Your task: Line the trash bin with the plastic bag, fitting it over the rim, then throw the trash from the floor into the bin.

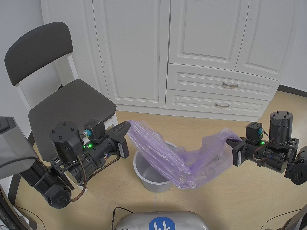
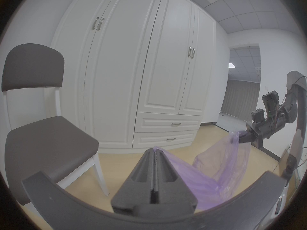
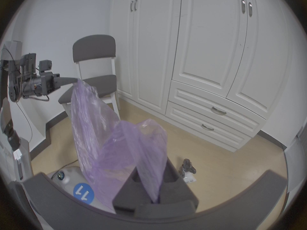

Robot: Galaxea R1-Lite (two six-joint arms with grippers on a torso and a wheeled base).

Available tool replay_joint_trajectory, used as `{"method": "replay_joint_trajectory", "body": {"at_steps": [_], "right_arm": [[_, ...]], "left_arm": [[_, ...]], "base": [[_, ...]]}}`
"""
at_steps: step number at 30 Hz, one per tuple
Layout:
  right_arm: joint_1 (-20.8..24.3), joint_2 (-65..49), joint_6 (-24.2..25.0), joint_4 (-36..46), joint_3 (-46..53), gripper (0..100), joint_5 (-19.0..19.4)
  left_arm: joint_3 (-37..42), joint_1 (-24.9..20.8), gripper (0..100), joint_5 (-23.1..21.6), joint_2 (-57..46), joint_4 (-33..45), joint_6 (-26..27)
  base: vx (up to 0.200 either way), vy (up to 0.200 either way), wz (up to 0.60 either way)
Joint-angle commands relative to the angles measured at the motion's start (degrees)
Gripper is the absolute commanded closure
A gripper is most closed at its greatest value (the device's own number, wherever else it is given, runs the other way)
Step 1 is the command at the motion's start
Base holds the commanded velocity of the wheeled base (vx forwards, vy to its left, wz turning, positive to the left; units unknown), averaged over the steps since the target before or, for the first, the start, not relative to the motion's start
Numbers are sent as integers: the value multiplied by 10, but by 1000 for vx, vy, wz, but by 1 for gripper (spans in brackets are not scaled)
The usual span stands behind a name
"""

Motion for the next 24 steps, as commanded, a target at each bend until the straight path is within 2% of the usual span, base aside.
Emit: {"method": "replay_joint_trajectory", "body": {"at_steps": [1, 6, 8, 11, 16, 21, 24], "right_arm": [[34, 32, 21, -20, -23, 100, 1], [64, 71, 71, -69, -35, 100, 29], [80, 83, 111, -109, -29, 100, 47], [94, 94, 133, -154, -21, 100, 57], [119, 115, 160, -210, -14, 100, 56], [120, 137, 173, -211, -31, 100, 52], [121, 167, 196, -214, -46, 100, 57]], "left_arm": [[-46, -21, 100, 0, 28, 5, -2], [-79, -50, 100, 5, 38, 5, -7], [-81, -79, 100, 29, 45, -2, -28], [-95, -100, 100, 61, 50, -5, -37], [-91, -95, 100, 65, 46, -4, -38], [-87, -82, 100, 61, 48, -3, -39], [-78, -72, 100, 41, 53, 2, -37]], "base": [[0, 0, 0], [0, 0, 0], [0, 0, 0], [0, 0, 0], [0, 0, 0], [0, 0, 0], [0, 0, 0]]}}
